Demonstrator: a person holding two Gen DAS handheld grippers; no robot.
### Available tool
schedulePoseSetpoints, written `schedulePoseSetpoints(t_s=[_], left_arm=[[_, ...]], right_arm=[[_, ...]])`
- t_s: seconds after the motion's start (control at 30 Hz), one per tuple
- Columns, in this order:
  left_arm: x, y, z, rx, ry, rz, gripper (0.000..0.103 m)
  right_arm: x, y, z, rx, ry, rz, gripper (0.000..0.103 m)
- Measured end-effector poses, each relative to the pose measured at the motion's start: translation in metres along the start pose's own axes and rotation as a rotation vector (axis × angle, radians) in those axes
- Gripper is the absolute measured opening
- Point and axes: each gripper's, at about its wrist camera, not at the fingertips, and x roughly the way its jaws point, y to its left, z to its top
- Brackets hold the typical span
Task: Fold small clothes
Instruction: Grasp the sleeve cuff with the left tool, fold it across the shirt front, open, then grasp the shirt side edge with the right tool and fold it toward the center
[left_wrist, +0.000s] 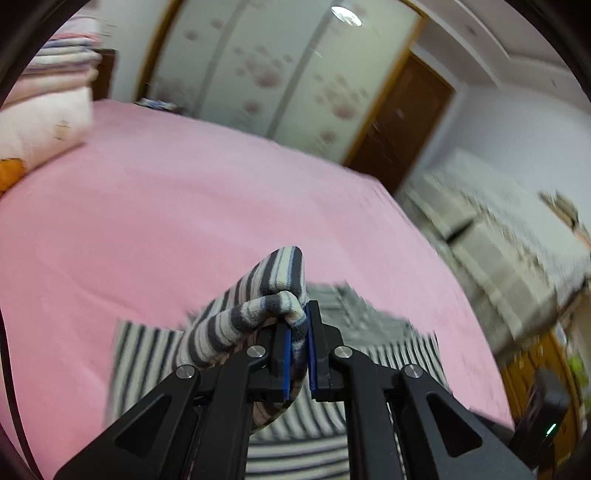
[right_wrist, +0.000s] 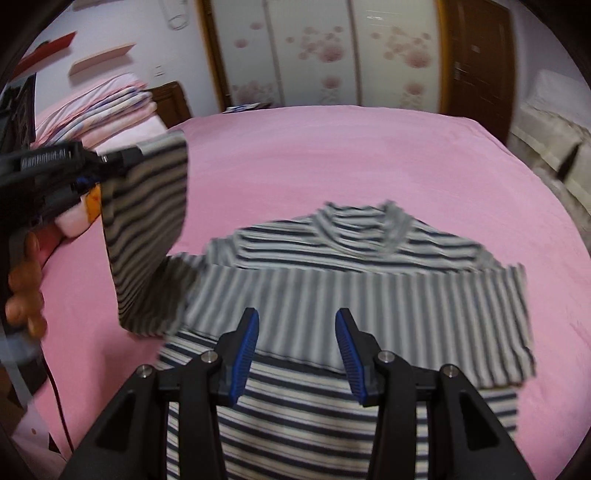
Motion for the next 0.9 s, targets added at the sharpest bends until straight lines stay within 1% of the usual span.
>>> schedulePoseSetpoints(t_s=[0.07, 0.13, 0.2, 0.23, 0.27, 0.33, 0.37, 0.43, 0.5, 0.57, 0.67, 0.73, 0.77, 0.8, 0.87, 0.9], left_arm=[[0.030, -0.022, -0.026, 0.025, 0.080, -0.017, 0.005], [0.047, -0.049, -0.058, 0.040, 0.160, -0.019, 0.005], [0.068, -0.051, -0.092, 0.054, 0.241, -0.009, 0.008], [0.076, -0.049, -0.106, 0.063, 0.278, -0.007, 0.013], [0.088, -0.051, -0.119, 0.068, 0.323, -0.007, 0.016], [0.097, -0.053, -0.138, 0.070, 0.359, -0.008, 0.026], [0.099, -0.052, -0.145, 0.068, 0.368, -0.012, 0.029], [0.093, -0.049, -0.150, 0.046, 0.365, -0.042, 0.043], [0.077, -0.046, -0.148, 0.021, 0.338, -0.079, 0.050], [0.053, -0.037, -0.144, 0.005, 0.292, -0.117, 0.055], [0.023, -0.025, -0.137, -0.010, 0.248, -0.125, 0.060], [0.000, -0.011, -0.135, -0.032, 0.212, -0.104, 0.064], [-0.011, 0.000, -0.140, -0.045, 0.195, -0.071, 0.064], [-0.019, 0.007, -0.135, -0.050, 0.186, -0.039, 0.064], [-0.032, 0.027, -0.143, -0.065, 0.173, 0.055, 0.064], [-0.039, 0.038, -0.145, -0.076, 0.169, 0.090, 0.064]], right_arm=[[-0.003, -0.021, -0.009, 0.027, 0.010, -0.016, 0.043], [-0.004, -0.036, -0.016, 0.049, 0.021, -0.027, 0.044], [-0.004, -0.051, -0.026, 0.072, 0.040, -0.039, 0.044], [-0.003, -0.057, -0.030, 0.080, 0.049, -0.045, 0.044], [-0.002, -0.062, -0.033, 0.083, 0.058, -0.049, 0.044], [0.000, -0.070, -0.039, 0.092, 0.076, -0.049, 0.044], [0.001, -0.074, -0.041, 0.101, 0.085, -0.044, 0.044], [0.001, -0.078, -0.043, 0.111, 0.091, -0.032, 0.044], [0.002, -0.081, -0.044, 0.119, 0.093, -0.018, 0.044], [0.004, -0.080, -0.042, 0.121, 0.093, -0.002, 0.044], [0.007, -0.071, -0.035, 0.107, 0.087, 0.028, 0.044], [0.009, -0.061, -0.030, 0.086, 0.081, 0.045, 0.044], [0.010, -0.052, -0.025, 0.067, 0.075, 0.064, 0.043], [0.011, -0.044, -0.021, 0.047, 0.072, 0.078, 0.043], [0.014, -0.028, -0.014, 0.006, 0.072, 0.095, 0.043], [0.017, -0.015, -0.010, -0.026, 0.072, 0.103, 0.043]])
